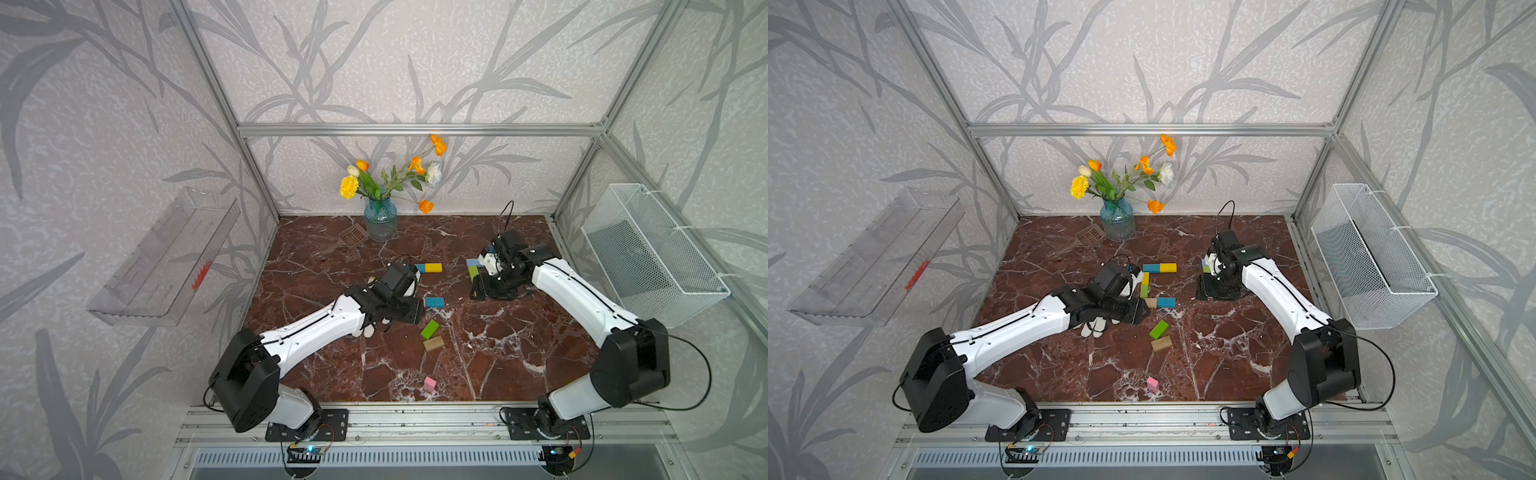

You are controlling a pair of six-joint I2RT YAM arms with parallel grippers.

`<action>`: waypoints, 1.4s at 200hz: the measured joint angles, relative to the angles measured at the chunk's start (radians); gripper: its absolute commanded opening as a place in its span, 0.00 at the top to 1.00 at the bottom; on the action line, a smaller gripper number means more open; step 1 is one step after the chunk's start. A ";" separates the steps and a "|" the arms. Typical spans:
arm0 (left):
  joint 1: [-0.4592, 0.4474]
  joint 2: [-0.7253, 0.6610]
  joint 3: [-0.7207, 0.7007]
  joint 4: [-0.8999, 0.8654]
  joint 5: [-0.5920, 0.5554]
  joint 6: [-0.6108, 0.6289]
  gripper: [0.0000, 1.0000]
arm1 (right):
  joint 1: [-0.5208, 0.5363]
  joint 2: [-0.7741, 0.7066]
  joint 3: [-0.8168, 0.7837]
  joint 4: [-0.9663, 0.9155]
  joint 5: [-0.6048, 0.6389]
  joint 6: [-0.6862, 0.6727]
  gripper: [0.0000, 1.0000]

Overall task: Assemble the letter c with building blocks
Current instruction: Pick up the building block from the center of the board.

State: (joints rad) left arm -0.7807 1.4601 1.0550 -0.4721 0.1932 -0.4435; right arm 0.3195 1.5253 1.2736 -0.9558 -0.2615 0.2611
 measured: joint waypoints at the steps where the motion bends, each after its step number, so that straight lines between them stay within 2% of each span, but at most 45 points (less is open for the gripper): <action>1: -0.001 0.002 0.001 -0.001 0.000 0.001 0.47 | 0.000 0.000 0.000 0.000 0.000 0.000 0.35; 45: -0.043 0.080 0.058 -0.061 -0.012 0.038 0.47 | 0.002 -0.002 0.000 -0.015 -0.014 0.021 0.35; 98: -0.050 0.160 0.100 -0.098 -0.016 0.060 0.47 | 0.002 0.004 -0.037 -0.014 -0.028 0.090 0.35; 224: -0.089 0.292 0.109 -0.072 -0.010 0.071 0.47 | -0.026 0.013 -0.113 0.009 -0.057 0.181 0.35; 280: -0.090 0.363 0.159 -0.068 -0.024 0.070 0.50 | -0.038 0.000 -0.127 0.017 -0.080 0.184 0.35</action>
State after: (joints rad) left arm -0.8711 1.8233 1.2140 -0.5400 0.1688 -0.3737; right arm 0.2813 1.5249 1.1469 -0.9386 -0.3420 0.4454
